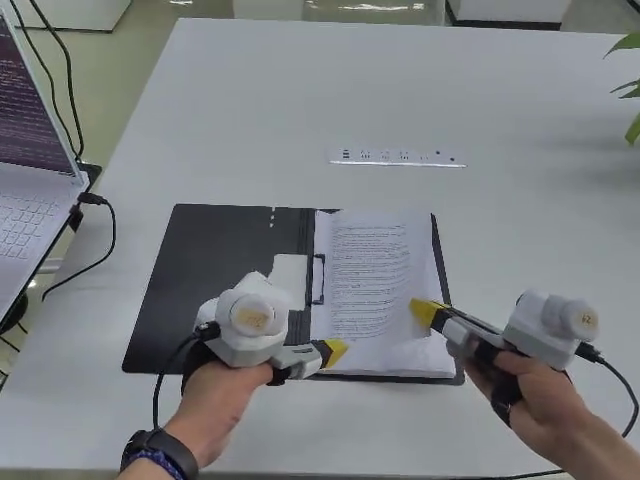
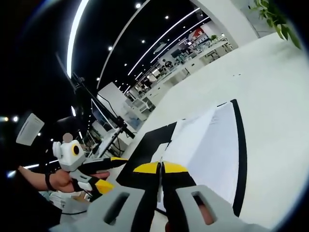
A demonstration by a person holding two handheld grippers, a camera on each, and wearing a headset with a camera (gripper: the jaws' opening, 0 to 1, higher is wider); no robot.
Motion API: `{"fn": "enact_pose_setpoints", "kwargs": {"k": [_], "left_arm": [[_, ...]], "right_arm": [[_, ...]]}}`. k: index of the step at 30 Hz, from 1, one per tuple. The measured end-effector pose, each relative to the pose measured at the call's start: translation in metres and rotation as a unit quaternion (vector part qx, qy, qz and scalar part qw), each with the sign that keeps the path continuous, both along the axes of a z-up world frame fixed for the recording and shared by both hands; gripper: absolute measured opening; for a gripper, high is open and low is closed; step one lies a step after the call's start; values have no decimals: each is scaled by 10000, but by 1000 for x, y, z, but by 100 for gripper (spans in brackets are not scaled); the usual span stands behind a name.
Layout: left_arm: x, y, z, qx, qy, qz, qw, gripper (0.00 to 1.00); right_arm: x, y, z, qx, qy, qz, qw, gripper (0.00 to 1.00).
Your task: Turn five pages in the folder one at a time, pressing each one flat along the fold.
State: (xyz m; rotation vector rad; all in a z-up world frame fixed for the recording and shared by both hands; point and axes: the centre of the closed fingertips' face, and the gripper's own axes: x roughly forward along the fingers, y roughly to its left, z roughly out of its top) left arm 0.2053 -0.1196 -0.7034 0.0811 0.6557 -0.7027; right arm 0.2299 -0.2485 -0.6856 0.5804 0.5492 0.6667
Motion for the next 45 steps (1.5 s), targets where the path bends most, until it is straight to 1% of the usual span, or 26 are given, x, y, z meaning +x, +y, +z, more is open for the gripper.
{"fn": "enact_pose_setpoints", "kwargs": {"k": [4,7,9,11,13,14,16,21,25,26,31,34,36,42,45], "left_arm": [[-2,12,3,39,-72,29,10000,69],[-6,19,1,141,-128,-50,9998,70],[-11,26,-2,220,-118,-95,9996,70],[-14,34,-3,250,-115,-97,9996,70],[-17,43,-3,338,-131,-108,9993,70],[-18,47,-3,353,-139,-105,9992,70],[-19,56,-1,362,-147,-57,9992,70],[-21,77,4,383,-144,113,9991,71],[-18,93,9,343,-180,307,9988,70],[-18,95,10,338,-182,329,9987,70],[-19,109,14,290,-204,511,9981,70],[-20,116,15,284,-233,585,9976,70],[-21,120,16,256,-248,645,9973,70],[-27,127,17,216,-254,722,9968,70],[-29,130,19,201,-266,733,9968,71]], "right_arm": [[2,14,7,28,-100,72,9999,0],[3,26,9,129,-88,84,9998,0],[2,38,11,126,-118,155,9997,0],[1,52,16,204,-163,207,9994,0],[1,65,19,337,-170,246,9990,0],[0,73,20,366,-179,327,9986,0],[-1,83,20,321,-191,397,9985,0],[-1,110,24,456,-212,548,9972,0],[0,127,28,479,-234,713,9960,0],[0,132,29,478,-236,777,9956,0],[1,146,32,485,-243,933,9942,0],[1,152,32,421,-231,1051,9933,0],[2,154,32,431,-224,1089,9929,0],[3,167,34,448,-222,1181,9917,0],[1,178,34,470,-200,1250,9908,0]]}}
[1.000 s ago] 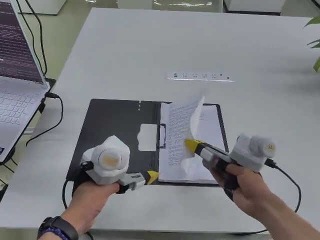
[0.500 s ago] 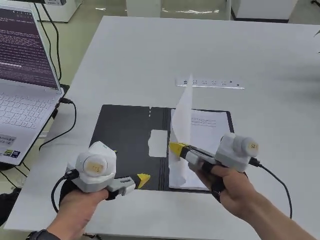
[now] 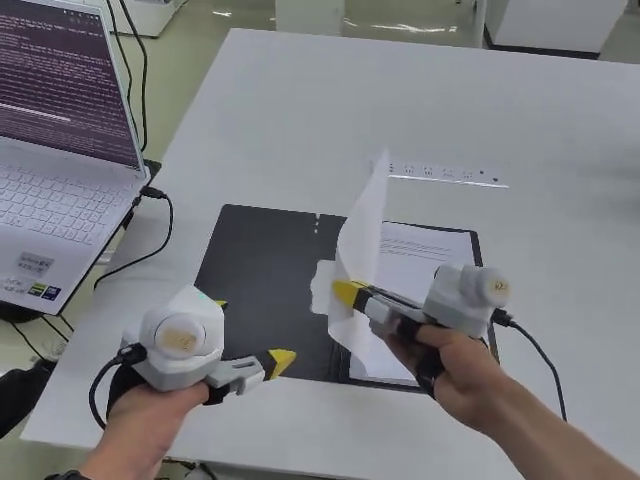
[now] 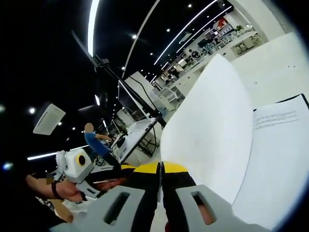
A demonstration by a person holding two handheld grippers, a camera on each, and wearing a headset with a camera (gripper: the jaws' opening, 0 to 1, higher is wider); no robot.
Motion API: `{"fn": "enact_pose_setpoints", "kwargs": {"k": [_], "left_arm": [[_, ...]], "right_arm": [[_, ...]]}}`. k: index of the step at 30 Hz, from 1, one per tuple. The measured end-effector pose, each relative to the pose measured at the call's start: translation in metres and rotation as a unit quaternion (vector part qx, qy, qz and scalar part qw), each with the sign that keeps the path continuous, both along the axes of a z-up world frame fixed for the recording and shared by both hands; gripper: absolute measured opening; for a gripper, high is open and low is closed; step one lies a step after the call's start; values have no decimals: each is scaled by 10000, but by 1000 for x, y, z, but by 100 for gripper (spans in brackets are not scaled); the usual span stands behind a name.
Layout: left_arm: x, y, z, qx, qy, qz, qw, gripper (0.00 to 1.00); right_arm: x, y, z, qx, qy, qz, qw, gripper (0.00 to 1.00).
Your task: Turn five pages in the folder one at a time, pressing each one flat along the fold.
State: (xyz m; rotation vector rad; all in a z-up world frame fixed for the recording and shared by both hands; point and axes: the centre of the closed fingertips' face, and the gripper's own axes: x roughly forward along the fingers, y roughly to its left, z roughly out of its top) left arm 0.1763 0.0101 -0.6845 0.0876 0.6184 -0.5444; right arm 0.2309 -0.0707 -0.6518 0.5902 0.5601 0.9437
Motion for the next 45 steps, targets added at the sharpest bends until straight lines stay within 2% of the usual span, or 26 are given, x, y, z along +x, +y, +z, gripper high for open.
{"fn": "enact_pose_setpoints", "kwargs": {"k": [9,15,25,35,45], "left_arm": [[-3,14,3,-97,-36,126,9999,70],[-6,26,2,-124,-10,216,9997,70],[-5,37,-2,-207,65,340,9992,70],[1,45,-2,-246,91,427,9987,70],[3,43,-6,-299,140,450,9984,70]], "right_arm": [[-10,32,-10,-67,88,327,9994,0],[-8,50,-20,-91,228,404,9989,0],[-1,76,-55,-89,604,401,9973,0],[4,86,-76,-117,897,350,9953,0],[5,91,-94,-166,1131,282,9930,0]]}}
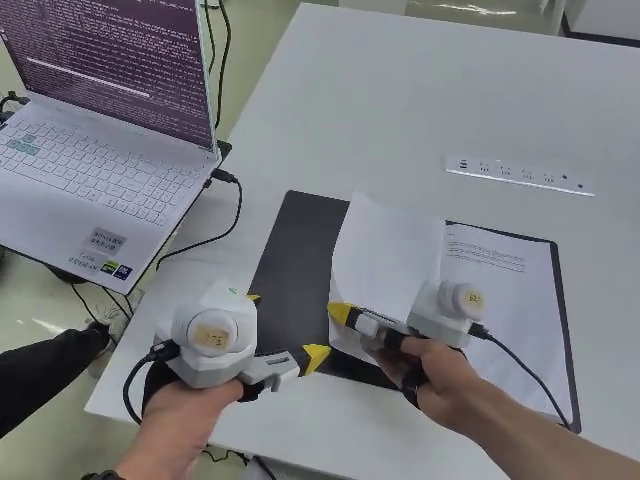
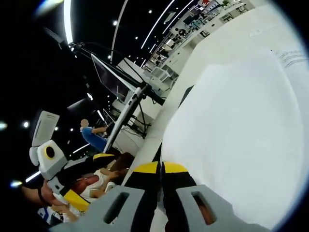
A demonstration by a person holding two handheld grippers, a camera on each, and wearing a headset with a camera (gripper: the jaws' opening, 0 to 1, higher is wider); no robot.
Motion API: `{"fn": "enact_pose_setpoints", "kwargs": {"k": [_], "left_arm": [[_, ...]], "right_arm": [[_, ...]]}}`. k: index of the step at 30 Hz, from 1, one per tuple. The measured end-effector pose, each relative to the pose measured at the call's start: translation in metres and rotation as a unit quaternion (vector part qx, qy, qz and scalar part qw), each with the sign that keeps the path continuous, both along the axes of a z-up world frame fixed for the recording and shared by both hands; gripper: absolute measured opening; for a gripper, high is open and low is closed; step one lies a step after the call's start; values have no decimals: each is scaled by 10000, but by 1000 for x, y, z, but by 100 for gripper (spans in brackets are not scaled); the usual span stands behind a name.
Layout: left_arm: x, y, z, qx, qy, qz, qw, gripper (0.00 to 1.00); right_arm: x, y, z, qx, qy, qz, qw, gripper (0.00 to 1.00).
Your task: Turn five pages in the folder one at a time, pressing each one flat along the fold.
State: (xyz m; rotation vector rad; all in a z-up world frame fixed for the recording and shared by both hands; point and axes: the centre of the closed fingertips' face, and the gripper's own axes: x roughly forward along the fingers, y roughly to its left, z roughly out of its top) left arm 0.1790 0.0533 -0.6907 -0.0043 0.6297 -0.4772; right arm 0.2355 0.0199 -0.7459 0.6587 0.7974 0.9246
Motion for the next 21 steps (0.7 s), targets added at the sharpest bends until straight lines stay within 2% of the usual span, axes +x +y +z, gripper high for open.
{"fn": "enact_pose_setpoints", "kwargs": {"k": [7,10,13,17,21], "left_arm": [[0,3,-5,-9,49,42,10000,69],[-1,5,-9,-30,102,86,9999,69],[-3,3,-10,-5,104,73,9999,68],[-6,3,-13,-17,152,96,9998,68],[-8,1,-13,-54,160,107,9998,68]], "right_arm": [[-1,-1,-11,-115,84,21,9999,3],[-12,1,-17,-252,154,155,9994,25],[-35,5,-27,-393,215,474,9979,35],[-37,2,-24,-183,209,278,9992,36],[-40,1,-21,-169,215,296,9992,39]]}}
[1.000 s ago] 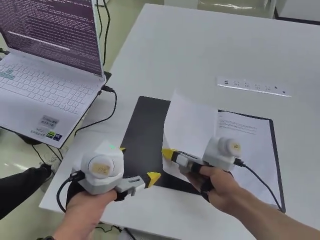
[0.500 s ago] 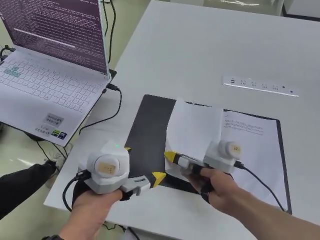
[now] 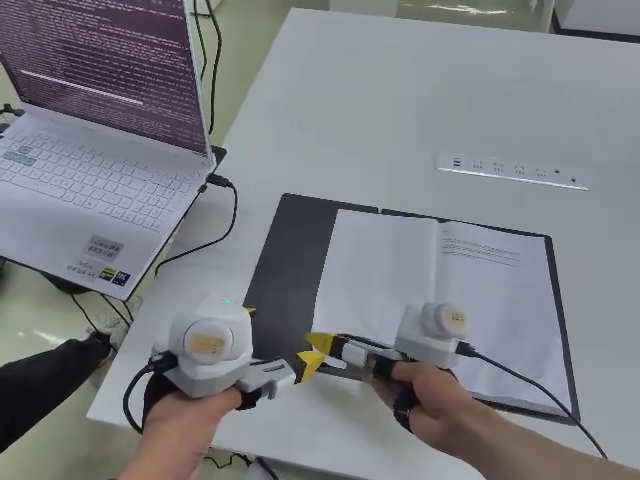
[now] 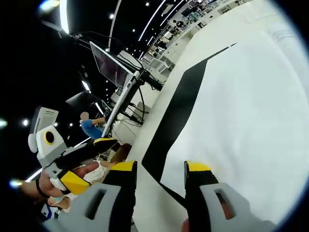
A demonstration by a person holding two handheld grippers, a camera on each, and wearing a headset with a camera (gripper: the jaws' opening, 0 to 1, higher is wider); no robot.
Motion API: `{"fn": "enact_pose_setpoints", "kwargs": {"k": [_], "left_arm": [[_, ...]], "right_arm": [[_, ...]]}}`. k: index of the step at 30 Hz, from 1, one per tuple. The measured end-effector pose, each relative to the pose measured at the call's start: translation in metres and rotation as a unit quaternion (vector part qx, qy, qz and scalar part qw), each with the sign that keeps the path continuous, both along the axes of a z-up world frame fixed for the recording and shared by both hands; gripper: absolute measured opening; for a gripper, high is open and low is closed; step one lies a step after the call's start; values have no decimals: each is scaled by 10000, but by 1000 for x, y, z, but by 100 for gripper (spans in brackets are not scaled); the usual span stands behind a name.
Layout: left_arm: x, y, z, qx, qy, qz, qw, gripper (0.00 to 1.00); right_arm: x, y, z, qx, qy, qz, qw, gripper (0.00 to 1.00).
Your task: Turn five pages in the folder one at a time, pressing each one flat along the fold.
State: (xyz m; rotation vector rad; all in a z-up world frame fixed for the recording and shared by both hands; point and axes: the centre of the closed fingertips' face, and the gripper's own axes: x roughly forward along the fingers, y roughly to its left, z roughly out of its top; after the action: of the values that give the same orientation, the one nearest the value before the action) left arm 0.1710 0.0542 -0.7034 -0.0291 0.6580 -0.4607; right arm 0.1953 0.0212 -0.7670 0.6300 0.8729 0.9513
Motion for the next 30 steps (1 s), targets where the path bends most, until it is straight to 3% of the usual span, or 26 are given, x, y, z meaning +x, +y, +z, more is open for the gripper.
{"fn": "enact_pose_setpoints", "kwargs": {"k": [7,13,18,24,30], "left_arm": [[0,-4,1,-84,6,34,10000,66],[3,-8,-2,-125,21,5,9999,64],[7,-17,-1,-177,-17,-107,9998,59],[14,-23,-8,-151,56,-148,9998,46],[19,-41,-11,-56,79,-443,9990,40]], "right_arm": [[-6,-10,13,123,-119,4,9999,51],[-11,-30,29,179,-316,-14,9993,46],[-20,-51,28,-4,-477,53,9988,47],[-22,-84,31,7,-605,-374,9975,47],[-16,-109,38,100,-658,-764,9949,39]]}}
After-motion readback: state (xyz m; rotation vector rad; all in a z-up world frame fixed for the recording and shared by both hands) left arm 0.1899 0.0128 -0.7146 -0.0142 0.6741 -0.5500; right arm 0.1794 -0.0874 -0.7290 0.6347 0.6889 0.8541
